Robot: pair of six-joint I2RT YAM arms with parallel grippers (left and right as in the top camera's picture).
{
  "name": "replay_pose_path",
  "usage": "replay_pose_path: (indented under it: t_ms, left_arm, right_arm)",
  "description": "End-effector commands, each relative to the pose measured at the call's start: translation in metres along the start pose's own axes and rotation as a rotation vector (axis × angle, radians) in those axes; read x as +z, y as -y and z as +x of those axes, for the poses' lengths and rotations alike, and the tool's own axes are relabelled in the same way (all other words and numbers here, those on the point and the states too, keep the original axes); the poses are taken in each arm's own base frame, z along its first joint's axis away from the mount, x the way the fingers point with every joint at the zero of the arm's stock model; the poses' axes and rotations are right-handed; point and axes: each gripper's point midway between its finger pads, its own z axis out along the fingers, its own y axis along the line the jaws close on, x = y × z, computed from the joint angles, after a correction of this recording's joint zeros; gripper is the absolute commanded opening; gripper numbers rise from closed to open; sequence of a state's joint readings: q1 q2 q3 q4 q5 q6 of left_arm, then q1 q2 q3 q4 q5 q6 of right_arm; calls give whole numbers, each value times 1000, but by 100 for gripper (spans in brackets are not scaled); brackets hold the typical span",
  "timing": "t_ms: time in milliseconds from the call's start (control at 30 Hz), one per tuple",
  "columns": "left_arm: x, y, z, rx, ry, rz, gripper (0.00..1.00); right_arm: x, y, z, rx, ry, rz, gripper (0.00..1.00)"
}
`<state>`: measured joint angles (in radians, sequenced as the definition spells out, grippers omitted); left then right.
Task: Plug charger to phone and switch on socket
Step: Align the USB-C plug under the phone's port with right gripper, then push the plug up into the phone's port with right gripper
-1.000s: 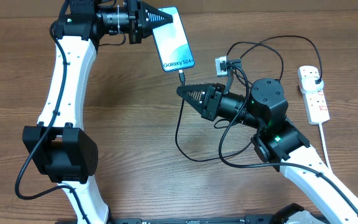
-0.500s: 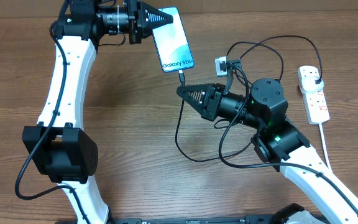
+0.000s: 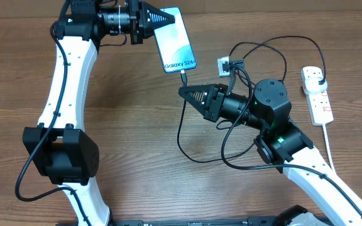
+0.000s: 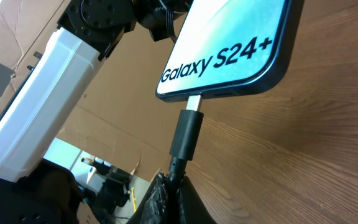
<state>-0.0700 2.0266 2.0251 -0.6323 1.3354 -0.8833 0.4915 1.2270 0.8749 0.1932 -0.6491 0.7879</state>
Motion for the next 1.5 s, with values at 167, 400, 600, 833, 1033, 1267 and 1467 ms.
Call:
replay_pose_path:
  t_ms: [167, 400, 600, 833, 1033, 1267, 1467]
  left_arm:
    - [-7, 29, 14, 48, -25, 38, 4]
    - [-2, 30, 18, 44, -40, 41, 4]
    - [3, 31, 21, 47, -50, 42, 4]
    - [4, 31, 21, 50, -49, 40, 4]
    - [4, 31, 21, 50, -49, 40, 4]
    - [3, 32, 22, 54, -57, 46, 4]
    - [3, 36, 29, 91, -93, 76, 4]
  right_arm:
    - [2, 3, 0, -3, -1, 6, 4]
    - [3, 4, 0, 0, 0, 5, 4]
    - [3, 2, -1, -5, 3, 0, 4]
    - [3, 0, -1, -9, -2, -12, 4]
    - [3, -2, 1, -9, -13, -21, 4]
    - [1, 1, -2, -8, -4, -15, 4]
    - [-2, 5, -8, 4, 10, -5, 4]
